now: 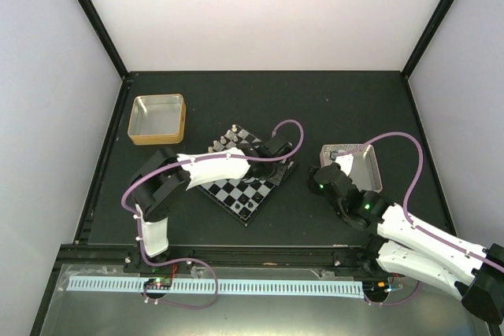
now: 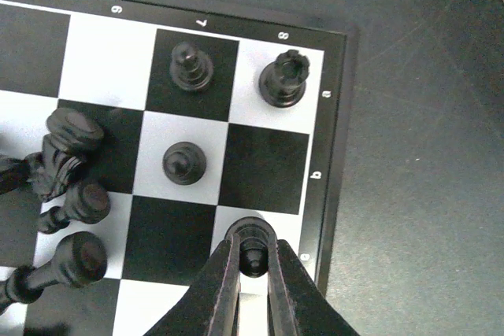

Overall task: Set up the chess pieces on the board
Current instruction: Place the chess piece on the chessboard, then pick up the chess piece from the chessboard, then place the chess piece on the chessboard.

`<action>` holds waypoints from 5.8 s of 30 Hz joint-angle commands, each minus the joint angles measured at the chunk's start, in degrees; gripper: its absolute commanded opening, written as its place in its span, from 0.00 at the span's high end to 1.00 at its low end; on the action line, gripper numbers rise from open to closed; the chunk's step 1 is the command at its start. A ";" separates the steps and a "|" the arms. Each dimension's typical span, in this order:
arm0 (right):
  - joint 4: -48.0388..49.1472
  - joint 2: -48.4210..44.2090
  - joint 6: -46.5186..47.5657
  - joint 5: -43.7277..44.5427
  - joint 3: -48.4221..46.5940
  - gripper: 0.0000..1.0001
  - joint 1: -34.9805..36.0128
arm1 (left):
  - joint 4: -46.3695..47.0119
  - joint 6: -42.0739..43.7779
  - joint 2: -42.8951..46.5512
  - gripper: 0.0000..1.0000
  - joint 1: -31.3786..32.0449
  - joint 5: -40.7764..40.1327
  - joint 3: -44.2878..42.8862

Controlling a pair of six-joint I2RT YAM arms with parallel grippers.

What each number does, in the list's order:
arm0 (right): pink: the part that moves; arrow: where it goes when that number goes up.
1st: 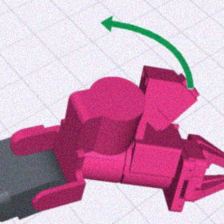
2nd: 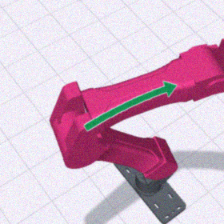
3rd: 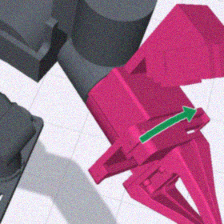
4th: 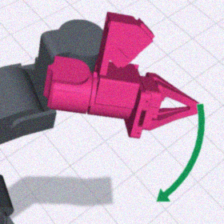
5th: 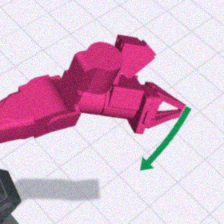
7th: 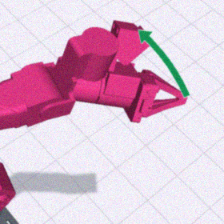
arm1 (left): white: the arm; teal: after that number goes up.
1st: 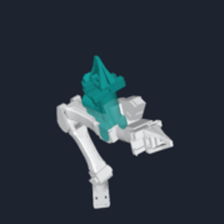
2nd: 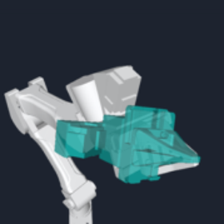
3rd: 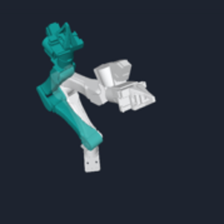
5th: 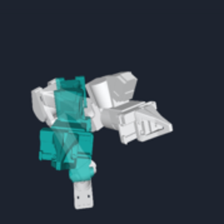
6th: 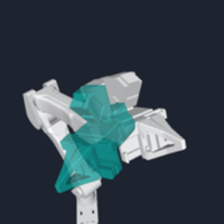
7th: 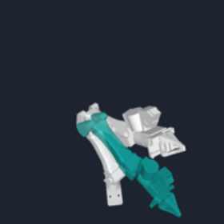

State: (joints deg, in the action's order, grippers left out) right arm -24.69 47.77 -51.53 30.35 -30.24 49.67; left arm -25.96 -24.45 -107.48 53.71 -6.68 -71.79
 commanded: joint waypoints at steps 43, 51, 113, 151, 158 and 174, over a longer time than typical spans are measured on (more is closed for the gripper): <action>4.28 3.76 4.32 -6.01 -2.20 0.35 -0.38 | 0.55 -2.30 15.24 0.47 -3.84 -0.06 6.06; 5.37 12.96 5.39 -10.54 -7.10 0.38 -0.40 | 1.09 -3.68 19.06 0.52 -10.24 0.47 14.45; 4.07 3.28 0.07 -1.67 -1.93 0.45 -0.36 | 7.42 0.91 11.02 0.94 -8.13 13.32 8.22; 5.62 2.42 0.99 -3.99 -0.96 0.44 -0.39 | 7.50 4.85 0.77 0.85 -6.78 6.63 3.86; 5.68 1.03 1.27 -5.32 -1.82 0.44 -0.38 | 4.08 3.83 3.17 0.71 -6.85 6.87 2.11; 7.61 11.43 9.42 -16.84 -10.84 0.45 -0.41 | 3.81 -1.79 23.52 0.67 -11.69 -0.65 12.37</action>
State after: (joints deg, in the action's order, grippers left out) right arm -18.76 53.08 -46.15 19.18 -36.14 49.45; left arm -22.57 -22.87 -91.50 44.53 -3.79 -64.31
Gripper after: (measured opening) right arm 0.555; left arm 0.323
